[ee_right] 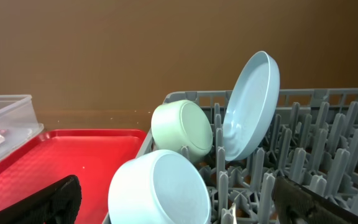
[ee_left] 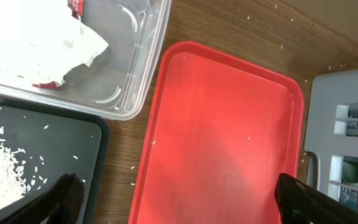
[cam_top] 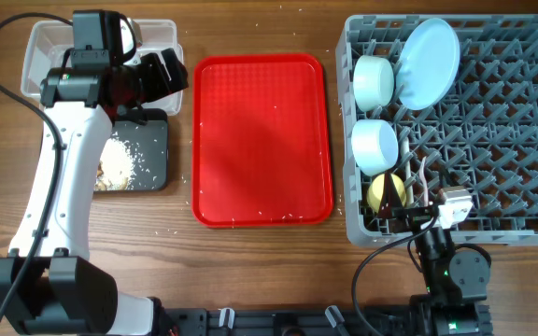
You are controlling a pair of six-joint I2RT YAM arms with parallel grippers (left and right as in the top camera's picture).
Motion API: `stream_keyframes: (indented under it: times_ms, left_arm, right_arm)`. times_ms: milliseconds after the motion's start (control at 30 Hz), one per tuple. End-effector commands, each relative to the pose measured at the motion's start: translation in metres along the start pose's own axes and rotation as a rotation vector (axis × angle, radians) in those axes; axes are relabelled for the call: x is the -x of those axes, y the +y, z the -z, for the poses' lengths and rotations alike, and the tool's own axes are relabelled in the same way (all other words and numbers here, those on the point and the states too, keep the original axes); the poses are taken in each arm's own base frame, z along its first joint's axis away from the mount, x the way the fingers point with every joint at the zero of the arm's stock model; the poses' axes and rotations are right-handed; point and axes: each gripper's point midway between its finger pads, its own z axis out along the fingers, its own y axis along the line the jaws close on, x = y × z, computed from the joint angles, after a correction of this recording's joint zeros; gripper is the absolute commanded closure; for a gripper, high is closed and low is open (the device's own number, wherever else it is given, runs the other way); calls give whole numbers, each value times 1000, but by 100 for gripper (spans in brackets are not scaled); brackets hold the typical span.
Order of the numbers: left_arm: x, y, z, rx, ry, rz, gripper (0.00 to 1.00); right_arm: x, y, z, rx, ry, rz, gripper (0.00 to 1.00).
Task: Sort waste into correct bins and load items into the dishwasher rack
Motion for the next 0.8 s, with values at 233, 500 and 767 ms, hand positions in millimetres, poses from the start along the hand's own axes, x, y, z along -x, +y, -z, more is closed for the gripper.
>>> stream_keyframes:
  times_ms: [233,500,767]
  left_arm:
    - [7,-2,7,-5,-26,-7,0]
    - [7,-2,7,-5,-26,-7,0]
    - [8,3,10,23,-39,-10,0]
  right_arm:
    - [-2,3,0,18,-1,-17,0]
    - [-2,3,0,18,-1,-17,0]
    - [-2,3,0,18,-1,-16,0]
